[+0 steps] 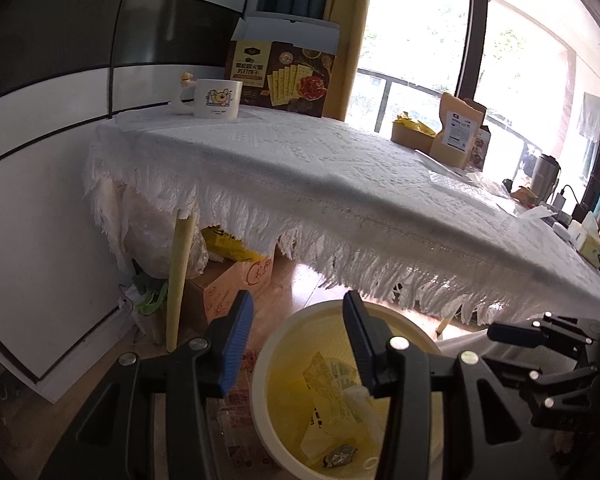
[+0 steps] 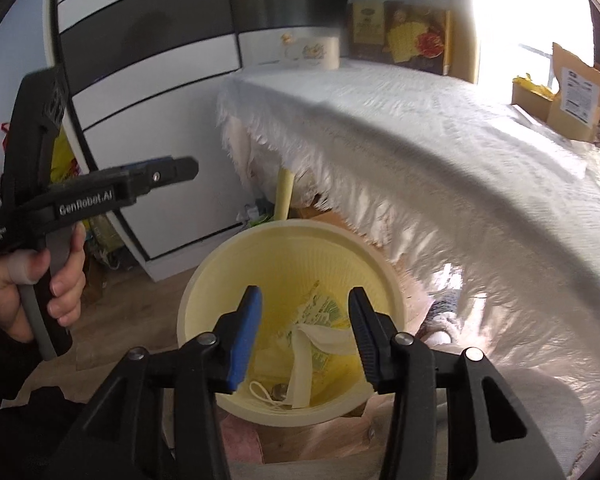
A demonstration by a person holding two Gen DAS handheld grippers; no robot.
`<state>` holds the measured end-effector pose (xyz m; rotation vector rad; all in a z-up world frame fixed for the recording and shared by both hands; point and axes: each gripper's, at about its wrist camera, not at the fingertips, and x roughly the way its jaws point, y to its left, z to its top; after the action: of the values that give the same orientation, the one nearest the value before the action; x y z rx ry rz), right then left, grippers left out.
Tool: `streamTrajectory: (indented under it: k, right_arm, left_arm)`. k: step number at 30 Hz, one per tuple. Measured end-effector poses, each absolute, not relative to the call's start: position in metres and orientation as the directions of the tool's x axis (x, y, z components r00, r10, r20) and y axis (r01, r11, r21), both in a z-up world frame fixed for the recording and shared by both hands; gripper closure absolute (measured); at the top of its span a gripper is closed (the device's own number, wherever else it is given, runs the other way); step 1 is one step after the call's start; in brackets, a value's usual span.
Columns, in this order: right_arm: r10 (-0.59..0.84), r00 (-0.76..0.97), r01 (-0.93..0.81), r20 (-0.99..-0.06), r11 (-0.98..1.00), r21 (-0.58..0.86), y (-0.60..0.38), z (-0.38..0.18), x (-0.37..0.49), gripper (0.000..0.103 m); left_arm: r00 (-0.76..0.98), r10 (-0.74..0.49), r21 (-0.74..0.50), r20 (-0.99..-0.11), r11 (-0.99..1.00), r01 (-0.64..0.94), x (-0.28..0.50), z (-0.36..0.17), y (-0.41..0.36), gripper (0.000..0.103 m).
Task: Collect trash
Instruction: 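Move both tools back over the table toward the bubble-wrap sheet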
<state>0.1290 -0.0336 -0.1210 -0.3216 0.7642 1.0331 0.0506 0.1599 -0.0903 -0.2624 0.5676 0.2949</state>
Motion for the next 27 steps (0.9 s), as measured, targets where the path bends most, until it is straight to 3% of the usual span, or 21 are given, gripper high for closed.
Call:
streamTrajectory:
  k: [27]
  right_arm:
    - [0.637, 0.494, -0.744, -0.592, 0.662, 0.09, -0.147, -0.055, 0.158, 0.061]
  left_arm:
    - [0.869, 0.104, -0.101, -0.484, 0.979, -0.174, 0.093, -0.04, 0.059, 0.056]
